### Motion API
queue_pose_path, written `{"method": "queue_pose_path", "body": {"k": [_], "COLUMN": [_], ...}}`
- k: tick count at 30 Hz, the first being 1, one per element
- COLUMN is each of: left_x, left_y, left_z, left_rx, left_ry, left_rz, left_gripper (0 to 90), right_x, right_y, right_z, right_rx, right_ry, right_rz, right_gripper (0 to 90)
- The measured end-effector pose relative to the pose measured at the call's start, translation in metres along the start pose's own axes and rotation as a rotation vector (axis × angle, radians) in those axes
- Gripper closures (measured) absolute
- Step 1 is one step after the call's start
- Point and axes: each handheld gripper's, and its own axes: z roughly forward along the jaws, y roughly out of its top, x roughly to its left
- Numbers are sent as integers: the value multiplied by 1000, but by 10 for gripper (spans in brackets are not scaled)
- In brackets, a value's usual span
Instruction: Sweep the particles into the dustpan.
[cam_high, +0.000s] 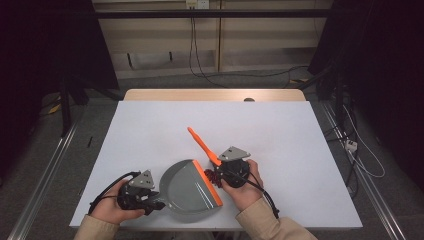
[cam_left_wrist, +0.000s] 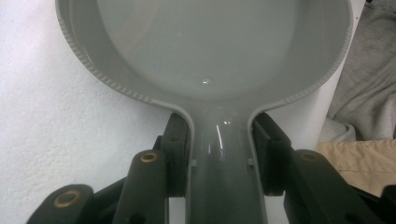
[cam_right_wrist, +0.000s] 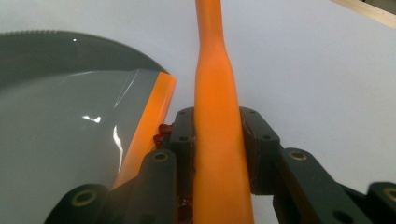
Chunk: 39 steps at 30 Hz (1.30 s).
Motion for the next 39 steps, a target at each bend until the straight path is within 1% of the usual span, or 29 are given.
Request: {"method": "queue_pose_path", "body": {"k": [2, 3, 4, 5, 6, 8, 9, 11, 12, 13, 15, 16, 18, 19, 20, 21, 22, 23, 24, 25, 27, 28, 29, 31, 32, 34, 35, 39], "left_x": [0, 0, 0, 0, 0, 0, 0, 0, 0, 0, 0, 0, -1, -1, -1, -1, -1, -1, -3, -3, -2, -3, -3, -4, -4, -5, -5, -5], "left_y": [0, 0, 0, 0, 0, 0, 0, 0, 0, 0, 0, 0, 1, 1, 1, 2, 2, 2, 2, 2, 3, 3, 4, 4, 4, 4, 5, 5], "left_z": [0, 0, 0, 0, 1, 1, 0, 0, 0, 0, 1, 1, 1, 1, 2, 2, 2, 3, 4, 4, 4, 5, 5, 7, 7, 8, 8, 9], "left_rx": [0, 0, 0, 0, -2, -1, -2, 0, 1, 3, 3, 4, 6, 6, 8, 6, 8, 6, 0, 2, 9, 7, 3, 4, 6, 6, 4, 13], "left_ry": [-1, -1, -1, -1, -1, -1, -1, -1, -1, -1, -2, -3, -7, -6, -7, -5, -6, -9, -9, -10, -12, -10, -15, -11, -13, -13, -14, -13], "left_rz": [0, 0, 0, 0, 2, 2, 1, 0, -1, 0, 0, -2, 0, -3, -7, -8, -8, -8, -25, -26, -13, -15, -30, -36, -36, -37, -38, -41], "left_gripper": [629, 629, 629, 629, 629, 629, 629, 629, 629, 629, 629, 629, 629, 629, 629, 629, 629, 629, 629, 629, 629, 629, 629, 629, 629, 629, 629, 629], "right_x": [0, 0, 0, -1, -2, -3, -5, -8, -8, -7, -3, 0, 3, 4, 5, 7, 8, 9, 11, 13, 16, 18, 18, 20, 21, 22, 22, 24], "right_y": [-1, -2, -2, -4, -4, -4, -5, -6, -7, -8, -10, -11, -11, -11, -11, -11, -11, -12, -12, -11, -12, -12, -12, -12, -13, -13, -14, -14], "right_z": [2, 3, 3, 4, 4, 3, 3, 3, 3, 3, 3, 4, 4, 5, 5, 5, 5, 5, 5, 6, 7, 7, 7, 7, 7, 7, 8, 8], "right_rx": [21, 21, 23, 36, 34, 40, 41, 28, 22, 15, -1, -8, -21, -22, -28, -29, -30, -35, -43, -43, -56, -60, -67, -70, -76, -79, -85, -94], "right_ry": [-3, -8, -15, -14, -2, -17, -2, 5, 26, 23, 38, 27, 36, 31, 39, 35, 32, 41, 46, 45, 38, 31, 35, 36, 40, 39, 42, 53], "right_rz": [-30, -31, -45, -49, -23, -16, 13, 52, 87, 97, 130, 120, 144, 136, 148, 148, 141, 158, 167, 161, 162, 154, 167, 174, 182, 182, 193, 209], "right_gripper": [685, 684, 684, 698, 708, 713, 714, 715, 714, 714, 712, 711, 710, 709, 708, 708, 708, 707, 707, 707, 707, 707, 706, 705, 705, 705, 705, 704]}}
